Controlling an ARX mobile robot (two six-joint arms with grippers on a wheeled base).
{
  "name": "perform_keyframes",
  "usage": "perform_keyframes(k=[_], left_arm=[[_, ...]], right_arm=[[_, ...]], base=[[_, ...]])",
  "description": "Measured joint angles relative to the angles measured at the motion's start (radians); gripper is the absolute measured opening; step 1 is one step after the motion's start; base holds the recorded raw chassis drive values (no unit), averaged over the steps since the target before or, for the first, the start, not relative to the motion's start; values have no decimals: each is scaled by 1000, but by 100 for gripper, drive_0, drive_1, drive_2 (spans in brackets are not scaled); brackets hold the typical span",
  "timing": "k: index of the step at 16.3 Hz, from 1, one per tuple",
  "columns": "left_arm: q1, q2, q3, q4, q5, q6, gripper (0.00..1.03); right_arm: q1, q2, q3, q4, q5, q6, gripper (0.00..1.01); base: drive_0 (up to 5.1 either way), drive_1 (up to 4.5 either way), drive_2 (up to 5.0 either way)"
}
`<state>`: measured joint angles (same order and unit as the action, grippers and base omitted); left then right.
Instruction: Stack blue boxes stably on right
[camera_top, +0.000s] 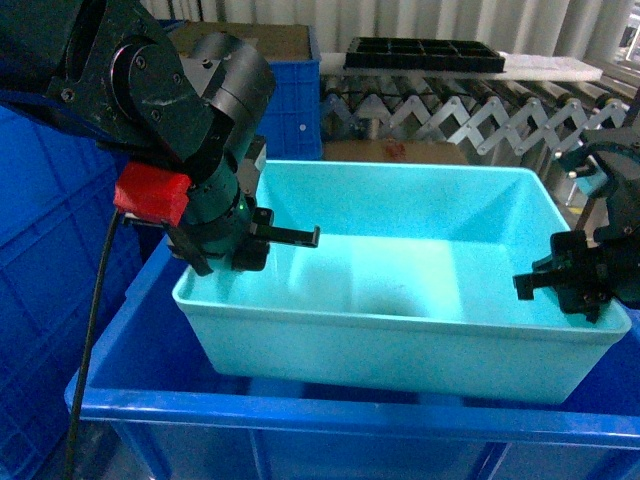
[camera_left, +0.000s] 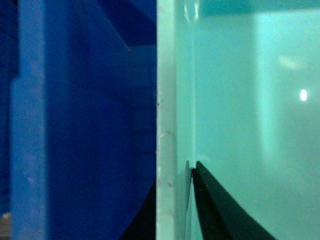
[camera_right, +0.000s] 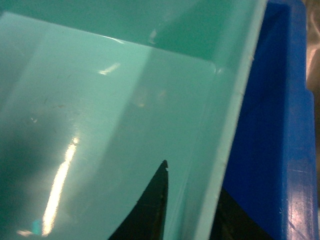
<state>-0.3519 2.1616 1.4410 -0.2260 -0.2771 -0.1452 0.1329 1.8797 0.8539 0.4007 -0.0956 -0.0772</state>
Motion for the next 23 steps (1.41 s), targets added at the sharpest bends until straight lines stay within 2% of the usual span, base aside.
perform_keyframes(k=[2, 4, 6, 9, 10, 11, 12, 13, 14, 16, 18, 20, 21, 22, 23], left_arm=[[1, 0, 5, 5, -23, 41, 27], [0, 0, 6, 5, -26, 58, 41], [0, 0, 6, 5, -25, 70, 54], [0, 0, 6, 5, -26, 75, 76], [0, 0, 6, 5, -26, 75, 85], [0, 0, 8, 3, -19, 76, 100], [-1, 0, 56, 7, -6, 78, 98], [7, -26, 84, -5, 36, 75, 98], [14, -58, 71, 15, 48, 70, 98], [45, -209, -29, 48, 75, 66, 98], [91, -405, -174, 73, 94, 66, 98], [114, -591, -314, 61, 80, 74, 98], [110, -681, -359, 58, 60, 95, 98], [94, -800, -407, 37, 20, 105, 98], [64, -892, -444, 14, -23, 103, 98]], right_arm=[[9, 0, 0, 0, -25, -51, 34], [19, 0, 0, 4, -38, -84, 48], [26, 0, 0, 3, -43, -101, 61], [29, 0, 1, 3, -43, -108, 83], [29, 0, 1, 3, -43, -108, 92], [24, 0, 2, 3, -48, -108, 99], [25, -2, 25, 3, -74, -95, 98], [24, -60, 48, 2, -100, -60, 98], [23, -100, 52, 2, -116, -46, 98], [-5, -211, 50, -37, -156, -1, 98], [-42, -381, 11, -73, -209, 9, 98], [-96, -602, -37, -179, -254, 9, 98], [-131, -716, -62, -252, -278, 9, 98], [-169, -837, -94, -346, -286, 5, 98], [-188, -930, -114, -431, -280, 5, 98]], base=[[0, 0, 0], [0, 0, 0], [0, 0, 0], [0, 0, 0], [0, 0, 0], [0, 0, 0], [0, 0, 0], [0, 0, 0], [0, 0, 0], [0, 0, 0], [0, 0, 0], [0, 0, 0], [0, 0, 0], [0, 0, 0], [0, 0, 0]])
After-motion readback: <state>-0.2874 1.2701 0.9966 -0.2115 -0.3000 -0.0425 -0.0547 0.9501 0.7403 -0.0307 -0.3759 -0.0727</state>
